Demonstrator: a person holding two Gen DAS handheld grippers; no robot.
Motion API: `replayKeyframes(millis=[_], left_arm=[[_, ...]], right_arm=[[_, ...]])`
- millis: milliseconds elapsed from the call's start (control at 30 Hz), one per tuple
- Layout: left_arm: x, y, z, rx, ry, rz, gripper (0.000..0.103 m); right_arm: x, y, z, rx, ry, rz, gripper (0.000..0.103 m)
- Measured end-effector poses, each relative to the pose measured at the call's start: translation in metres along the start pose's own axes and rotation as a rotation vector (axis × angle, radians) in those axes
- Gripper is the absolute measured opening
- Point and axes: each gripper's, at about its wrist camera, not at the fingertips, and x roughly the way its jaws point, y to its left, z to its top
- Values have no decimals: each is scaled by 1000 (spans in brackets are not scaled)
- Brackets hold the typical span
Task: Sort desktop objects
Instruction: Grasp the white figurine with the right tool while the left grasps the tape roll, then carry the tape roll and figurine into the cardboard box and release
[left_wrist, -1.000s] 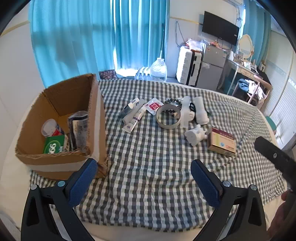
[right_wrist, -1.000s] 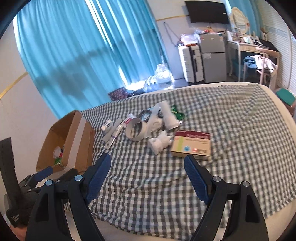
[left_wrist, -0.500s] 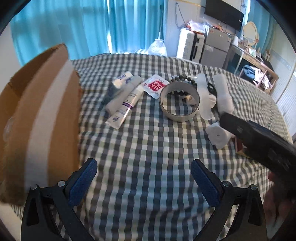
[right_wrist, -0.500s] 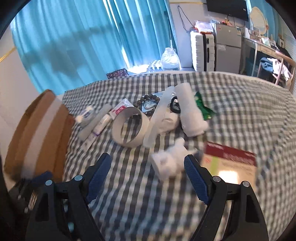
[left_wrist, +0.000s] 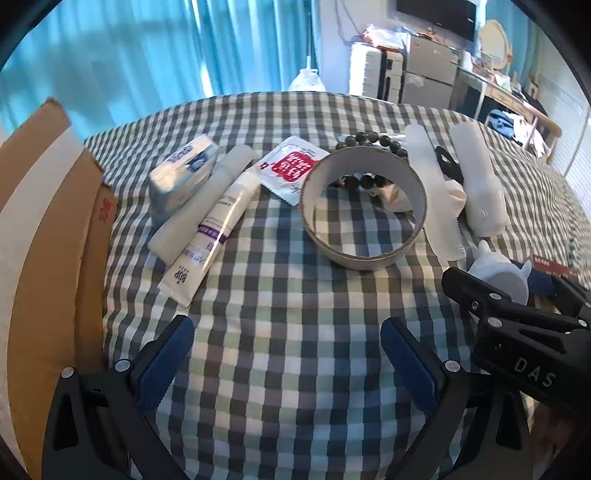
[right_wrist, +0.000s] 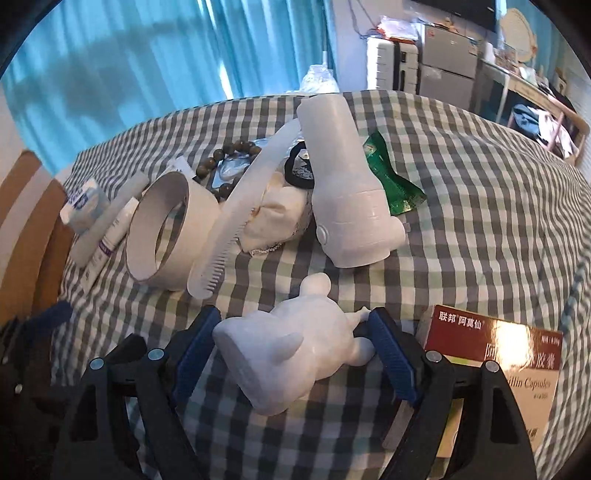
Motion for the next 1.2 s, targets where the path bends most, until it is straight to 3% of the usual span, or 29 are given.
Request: replayKeyframes(millis=[100,200,267,333,467,700,833,867,933,1067,1200], left_arm=[[2,1,-2,10,3,0,103],[5,6,-3,-18,1,-25,103],[5,6,0,-29,-13,-58,103],[6,4,6,-36,-37,-88,103],[13,-8,20,-12,-57,-162,103],[38,-15,51,90,-67,-166,103],[52,-14,68,109,-50,-215,103],[53,-14,70,105,-46,-212,102],[55,-14,72,88,-22,-161,84],[51,-14,72,50,-12,-163,83],[26,-4,53,40,-18,-153,83]], right_arm=[[0,-1,-5,-24,8,-3,82],[-11,-13,-6,34,-7,12,70],[-19,-27,-4,103,0,40,69],[-20,-36,-6,98,16,16,69],[-23,-50,-13,127,14,47,70],[-23,-59,-15,128,15,22,72],[-20,-55,-13,122,15,15,74],[-18,-55,-13,114,28,3,74],[-14,-50,-9,101,48,-13,75],[-3,-35,-5,91,38,-44,77],[8,-20,-7,-7,31,-112,77]])
